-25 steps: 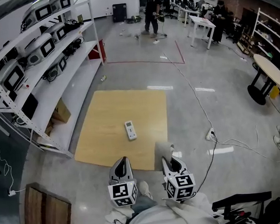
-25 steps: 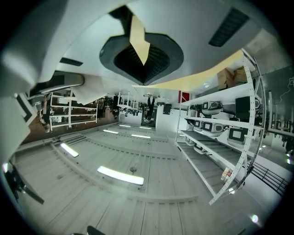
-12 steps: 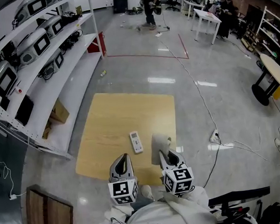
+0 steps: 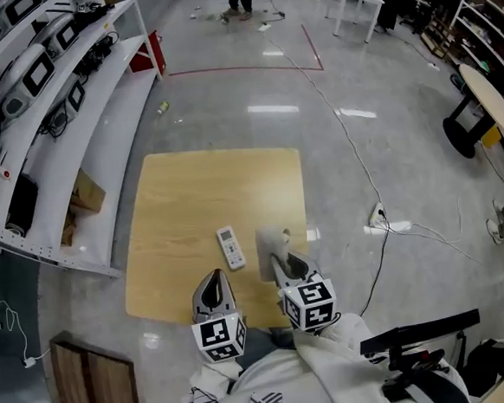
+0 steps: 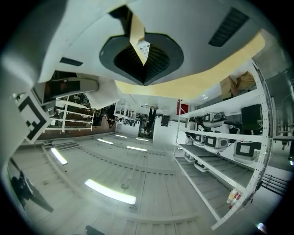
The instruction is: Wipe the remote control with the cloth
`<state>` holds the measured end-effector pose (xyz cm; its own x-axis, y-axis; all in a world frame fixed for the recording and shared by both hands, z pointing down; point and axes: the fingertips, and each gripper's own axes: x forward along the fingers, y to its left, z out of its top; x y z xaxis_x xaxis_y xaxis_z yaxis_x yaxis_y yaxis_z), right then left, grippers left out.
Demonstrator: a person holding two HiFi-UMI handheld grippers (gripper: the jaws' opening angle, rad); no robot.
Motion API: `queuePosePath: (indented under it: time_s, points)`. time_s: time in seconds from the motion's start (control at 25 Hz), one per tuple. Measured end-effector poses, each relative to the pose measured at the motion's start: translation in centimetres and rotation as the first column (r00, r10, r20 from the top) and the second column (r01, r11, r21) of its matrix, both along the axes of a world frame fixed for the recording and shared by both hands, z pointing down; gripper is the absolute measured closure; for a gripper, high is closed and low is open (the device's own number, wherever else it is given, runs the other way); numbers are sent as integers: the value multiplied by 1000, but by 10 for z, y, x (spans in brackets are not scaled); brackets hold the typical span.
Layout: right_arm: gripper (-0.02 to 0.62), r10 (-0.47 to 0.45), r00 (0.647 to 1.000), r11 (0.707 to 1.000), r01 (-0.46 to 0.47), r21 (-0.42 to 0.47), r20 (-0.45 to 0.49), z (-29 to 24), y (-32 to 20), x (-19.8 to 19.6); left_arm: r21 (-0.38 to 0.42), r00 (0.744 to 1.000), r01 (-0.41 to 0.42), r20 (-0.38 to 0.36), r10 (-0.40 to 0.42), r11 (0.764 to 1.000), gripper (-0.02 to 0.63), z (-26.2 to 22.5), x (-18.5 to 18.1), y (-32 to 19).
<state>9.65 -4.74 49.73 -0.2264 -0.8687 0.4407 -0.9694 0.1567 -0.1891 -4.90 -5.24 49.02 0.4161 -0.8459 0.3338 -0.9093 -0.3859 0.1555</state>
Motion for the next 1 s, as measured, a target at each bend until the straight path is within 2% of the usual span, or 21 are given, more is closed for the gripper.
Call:
queuePosePath:
  time_s: [0.2, 0.36, 0.64, 0.76, 0.84, 1.0]
  points:
    - [506, -50, 999, 999, 50, -19, -5, 6, -17, 1, -68, 1000, 26, 8, -25, 997, 604, 22, 14, -2]
    - [506, -83, 997, 996, 83, -46, -4, 16, -28, 0, -152, 999, 41, 23, -38, 987, 604, 47, 20, -2]
    - [506, -117, 993, 988, 116, -105, -6, 46, -44, 3, -236, 997, 57, 56, -45, 970, 598, 83, 29, -12]
    - [506, -140, 990, 981, 138, -134, -4, 58, -47, 0, -268, 996, 76, 75, -58, 960, 506, 96, 30, -14]
    - [506, -158, 987, 977, 156, -146, -4, 64, -52, -3, -298, 994, 92, 84, -70, 950, 471, 105, 29, -17]
    - [506, -182, 983, 969, 178, -172, -4, 75, -57, -6, -376, 990, 124, 103, -92, 918, 383, 129, 29, -15]
